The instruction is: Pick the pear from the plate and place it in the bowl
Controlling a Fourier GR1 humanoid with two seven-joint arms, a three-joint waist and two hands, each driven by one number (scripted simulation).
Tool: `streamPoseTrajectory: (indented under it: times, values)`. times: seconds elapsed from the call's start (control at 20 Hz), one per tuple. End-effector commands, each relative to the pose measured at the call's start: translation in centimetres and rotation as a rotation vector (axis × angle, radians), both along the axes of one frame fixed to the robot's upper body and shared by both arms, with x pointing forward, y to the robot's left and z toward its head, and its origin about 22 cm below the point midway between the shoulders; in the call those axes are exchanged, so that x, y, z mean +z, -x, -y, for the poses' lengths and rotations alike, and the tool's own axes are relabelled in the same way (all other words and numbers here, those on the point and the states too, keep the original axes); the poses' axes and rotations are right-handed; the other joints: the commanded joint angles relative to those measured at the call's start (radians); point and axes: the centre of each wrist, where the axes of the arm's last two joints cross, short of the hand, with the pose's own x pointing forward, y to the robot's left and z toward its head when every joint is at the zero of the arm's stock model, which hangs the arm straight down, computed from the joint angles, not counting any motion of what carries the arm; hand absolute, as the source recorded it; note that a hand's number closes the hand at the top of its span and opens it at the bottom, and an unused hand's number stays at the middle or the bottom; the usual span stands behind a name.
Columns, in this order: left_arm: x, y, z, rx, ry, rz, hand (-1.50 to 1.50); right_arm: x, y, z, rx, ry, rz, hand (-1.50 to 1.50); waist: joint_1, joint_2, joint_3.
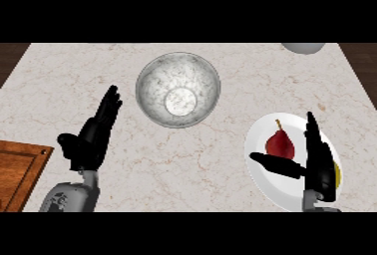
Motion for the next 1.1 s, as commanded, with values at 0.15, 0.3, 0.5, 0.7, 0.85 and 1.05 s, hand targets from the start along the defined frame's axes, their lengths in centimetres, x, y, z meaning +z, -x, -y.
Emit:
streamPoseTrajectory:
  times: [0.15, 0.3, 0.5, 0.7, 0.85, 1.05]
  values:
    - [-0.2, -1.2, -1.5, -0.006, 0.002, 0.007, 0.0, -2.4, -1.0, 0.0, -0.029, 0.076, -0.068, -1.5, 0.001, 0.001, 0.0]
    - [0.2, -0.5, -0.1, 0.001, -0.009, -0.002, 0.0, -3.1, -1.0, 0.2, -0.045, 0.151, -0.148, -1.5, 0.002, 0.0, 0.0]
    - [-0.7, -0.3, -0.4, -0.002, 0.007, -0.009, 0.0, -4.8, -1.0, 1.4, -0.014, 0.152, -0.185, -1.5, 0.0, 0.0, 0.0]
    - [0.6, -0.1, -0.7, 0.003, 0.004, -0.011, 0.0, -6.1, -2.4, 2.1, -0.007, 0.092, -0.178, -1.5, 0.002, 0.0, 0.0]
    - [1.7, -1.7, -0.5, -0.016, -0.007, -0.007, 0.0, -4.0, -3.1, 0.4, 0.158, 0.183, -0.172, 1.5, 0.001, 0.0, 0.0]
    - [-0.2, 0.3, -1.2, -0.014, 0.008, 0.005, 0.0, -5.9, -3.0, -0.4, 0.214, 0.288, -0.16, 1.5, 0.005, 0.0, 0.0]
